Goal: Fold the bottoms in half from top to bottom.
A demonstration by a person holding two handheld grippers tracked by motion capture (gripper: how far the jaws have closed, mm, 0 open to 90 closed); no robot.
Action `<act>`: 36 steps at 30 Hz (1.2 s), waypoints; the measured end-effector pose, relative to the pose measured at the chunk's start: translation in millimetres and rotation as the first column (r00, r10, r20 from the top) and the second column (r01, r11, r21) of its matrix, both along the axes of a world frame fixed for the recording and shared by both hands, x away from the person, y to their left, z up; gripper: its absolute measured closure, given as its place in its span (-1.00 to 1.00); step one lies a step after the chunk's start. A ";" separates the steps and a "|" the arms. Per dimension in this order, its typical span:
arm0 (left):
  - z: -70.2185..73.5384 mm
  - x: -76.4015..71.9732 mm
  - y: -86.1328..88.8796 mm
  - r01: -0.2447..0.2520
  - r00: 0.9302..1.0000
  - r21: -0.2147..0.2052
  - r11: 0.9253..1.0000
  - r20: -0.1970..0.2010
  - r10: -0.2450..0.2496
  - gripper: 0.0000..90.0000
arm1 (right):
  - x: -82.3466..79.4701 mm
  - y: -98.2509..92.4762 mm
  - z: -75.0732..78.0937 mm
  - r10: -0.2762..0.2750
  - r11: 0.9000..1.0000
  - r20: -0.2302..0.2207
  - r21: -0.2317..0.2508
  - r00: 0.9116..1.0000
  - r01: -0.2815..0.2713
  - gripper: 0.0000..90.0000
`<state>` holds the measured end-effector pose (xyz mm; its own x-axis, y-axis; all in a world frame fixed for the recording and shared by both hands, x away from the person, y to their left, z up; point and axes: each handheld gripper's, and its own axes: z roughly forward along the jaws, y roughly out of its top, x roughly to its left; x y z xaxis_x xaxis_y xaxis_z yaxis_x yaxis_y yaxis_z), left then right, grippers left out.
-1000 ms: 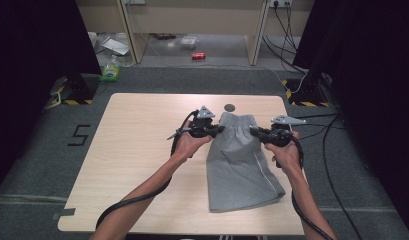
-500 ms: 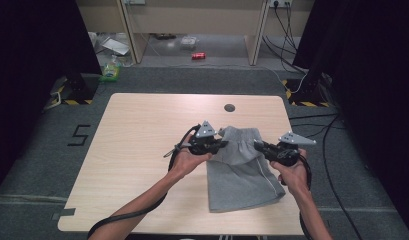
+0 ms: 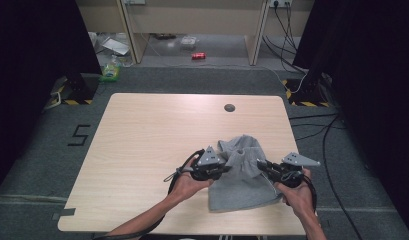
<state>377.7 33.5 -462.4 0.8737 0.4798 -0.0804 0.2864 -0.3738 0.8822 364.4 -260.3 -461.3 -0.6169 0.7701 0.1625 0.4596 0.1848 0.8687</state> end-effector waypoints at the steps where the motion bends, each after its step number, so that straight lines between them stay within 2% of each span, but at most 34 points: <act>1: -4.2 -3.9 -0.3 0.003 1.000 0.002 1.000 -0.002 -0.003 0.91 | -3.0 -0.3 -2.2 0.002 1.000 -0.002 -0.004 1.000 -0.002 0.74; 9: -28.8 -20.0 -0.9 0.013 1.000 0.027 1.000 -0.008 -0.013 0.90 | -23.7 -8.1 -14.7 -0.003 0.999 -0.039 -0.047 0.999 0.001 0.65; 14: -37.8 -22.6 -1.7 0.012 1.000 0.035 0.999 -0.013 -0.012 0.89 | -25.6 -12.4 -8.4 -0.023 1.000 -0.039 -0.017 0.999 0.022 0.35; 18: -37.5 -22.7 -1.2 0.014 1.000 0.040 0.999 -0.006 -0.014 0.89 | -21.0 -14.2 10.1 -0.027 1.000 0.010 0.001 1.000 0.027 0.29; 21: -36.9 -23.4 -1.1 0.015 1.000 0.034 0.999 -0.010 -0.015 0.84 | -12.9 -10.0 19.2 -0.022 1.000 0.024 0.000 0.999 0.022 0.29; 25: -34.3 -24.4 0.4 0.022 0.999 0.018 1.000 -0.030 -0.022 0.66 | 0.4 -3.0 16.0 -0.014 1.000 -0.027 0.002 1.000 0.014 0.20; 27: -31.0 -24.6 2.9 0.027 0.998 -0.005 1.000 -0.048 -0.027 0.50 | 4.4 0.3 12.1 -0.012 1.000 -0.045 0.000 0.999 0.012 0.24; 29: -25.4 -24.7 6.7 0.022 0.997 -0.038 0.999 -0.068 -0.025 0.30 | 5.2 2.2 9.3 -0.002 1.000 -0.051 -0.007 0.999 0.001 0.40; 32: -13.4 -25.7 11.9 0.015 0.998 -0.068 0.998 -0.062 -0.019 0.16 | -0.8 2.5 7.4 0.028 1.000 -0.057 -0.011 0.998 -0.029 0.70; 36: -2.0 -22.1 15.8 -0.016 0.998 -0.085 0.996 -0.069 0.010 0.05 | -15.0 1.5 4.5 0.044 0.998 -0.065 -0.035 0.997 -0.046 0.85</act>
<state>355.5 49.3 -464.4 0.8584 0.4802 -0.1804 0.3513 -0.2941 0.8889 349.3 -258.8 -456.8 -0.6403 0.7478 0.1754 0.5049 0.2377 0.8298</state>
